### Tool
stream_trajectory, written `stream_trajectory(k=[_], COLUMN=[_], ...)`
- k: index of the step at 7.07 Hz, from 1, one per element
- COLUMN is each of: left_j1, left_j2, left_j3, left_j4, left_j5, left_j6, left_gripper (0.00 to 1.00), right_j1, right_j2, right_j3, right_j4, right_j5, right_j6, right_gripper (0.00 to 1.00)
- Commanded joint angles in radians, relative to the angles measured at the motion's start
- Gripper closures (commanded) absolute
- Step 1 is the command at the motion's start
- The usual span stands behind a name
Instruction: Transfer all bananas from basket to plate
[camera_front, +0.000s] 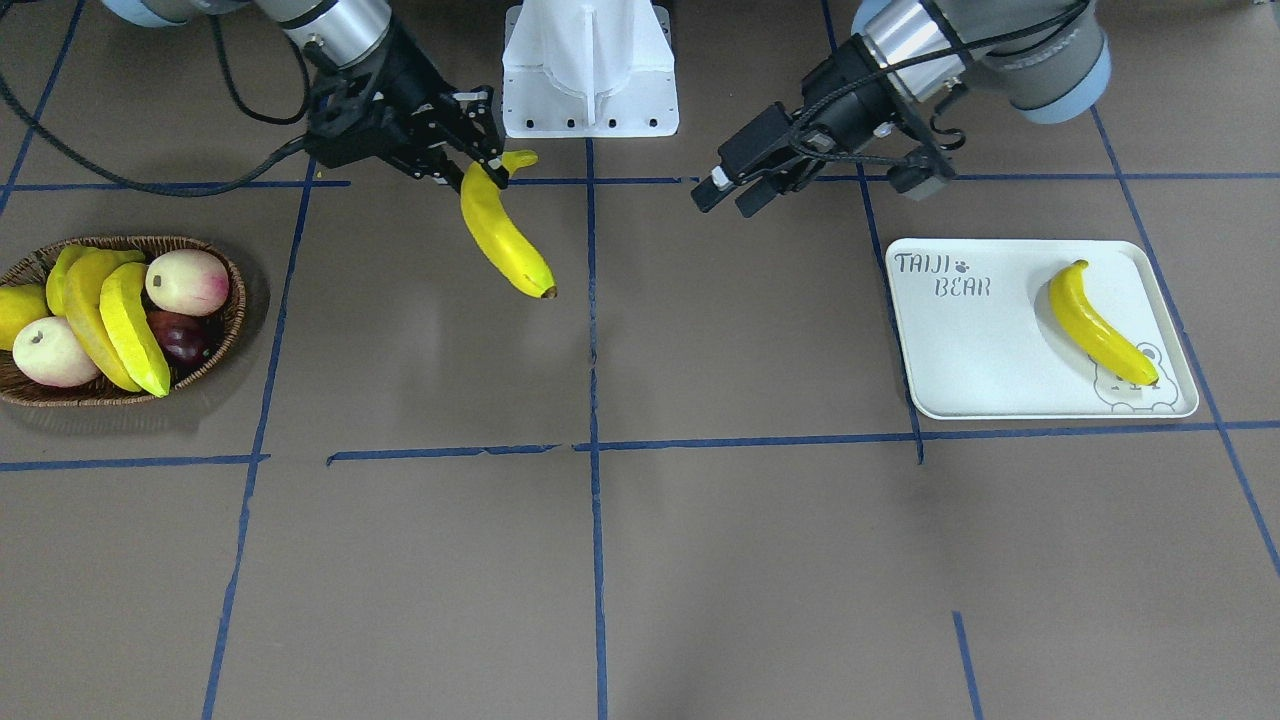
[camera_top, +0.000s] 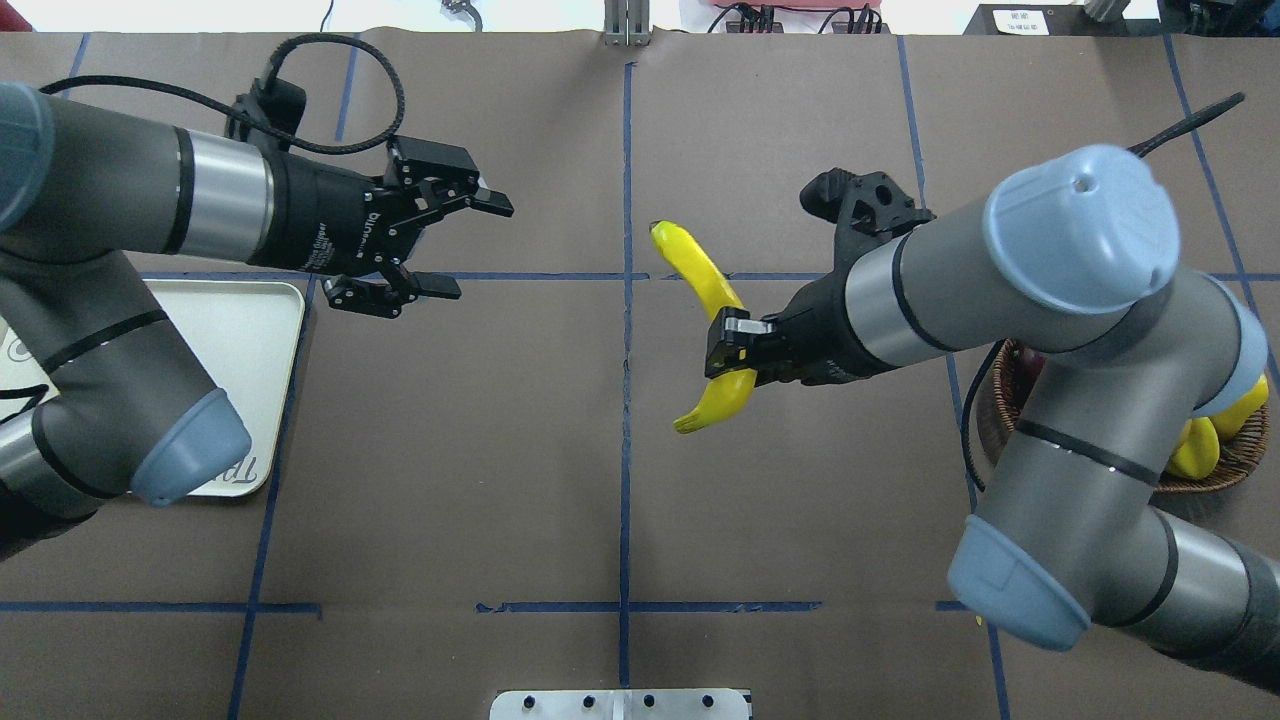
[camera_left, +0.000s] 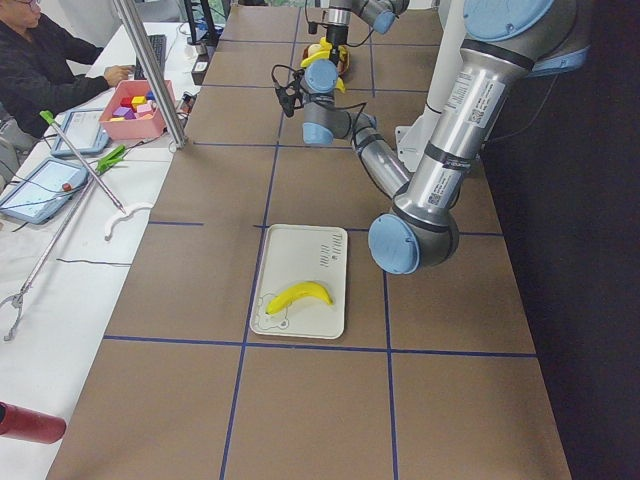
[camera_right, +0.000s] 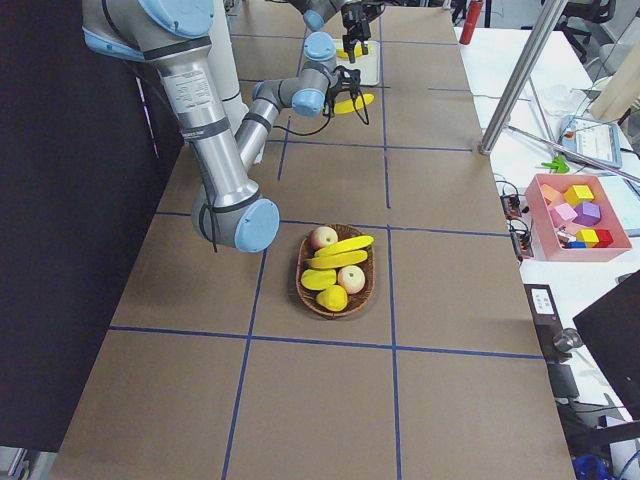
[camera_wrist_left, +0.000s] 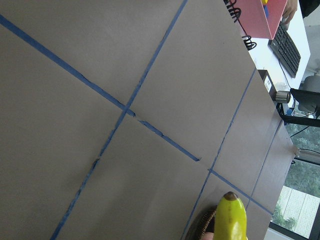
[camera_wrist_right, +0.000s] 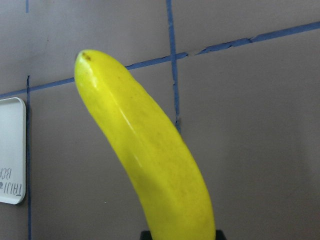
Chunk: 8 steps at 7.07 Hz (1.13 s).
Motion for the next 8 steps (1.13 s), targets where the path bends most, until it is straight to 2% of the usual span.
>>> stream_trajectory(k=[1,3,5,7,8], left_j1=[0.064,0.127,0.176,0.192,0.192], left_j2=[-0.047,-0.094,-0.108,-0.178,-0.179], left_j3=[0.049,0.056,0.058,0.119,0.124], left_j4=[0.002,0.032,0.052,0.077,0.078], left_j5=[0.043,0.132,0.169,0.206,0.206], left_j6=[-0.003,-0.006,-0.004,-0.006,-0.004], left_gripper=[0.0,0.01,0.01,0.01,0.01], right_j1=[-0.075,-0.11,-0.126,-0.127,-0.127], right_j2=[0.029,0.03,0.036,0.035,0.035], right_j3=[-0.001,-0.001,-0.004,-0.004,-0.002], right_j4=[-0.002,-0.002,-0.002,-0.002,-0.002], right_j5=[-0.078,-0.13,-0.149,-0.15,-0.15], right_j6=[0.017,0.017,0.017,0.017,0.017], right_gripper=[0.99,0.99,0.99,0.99,0.99])
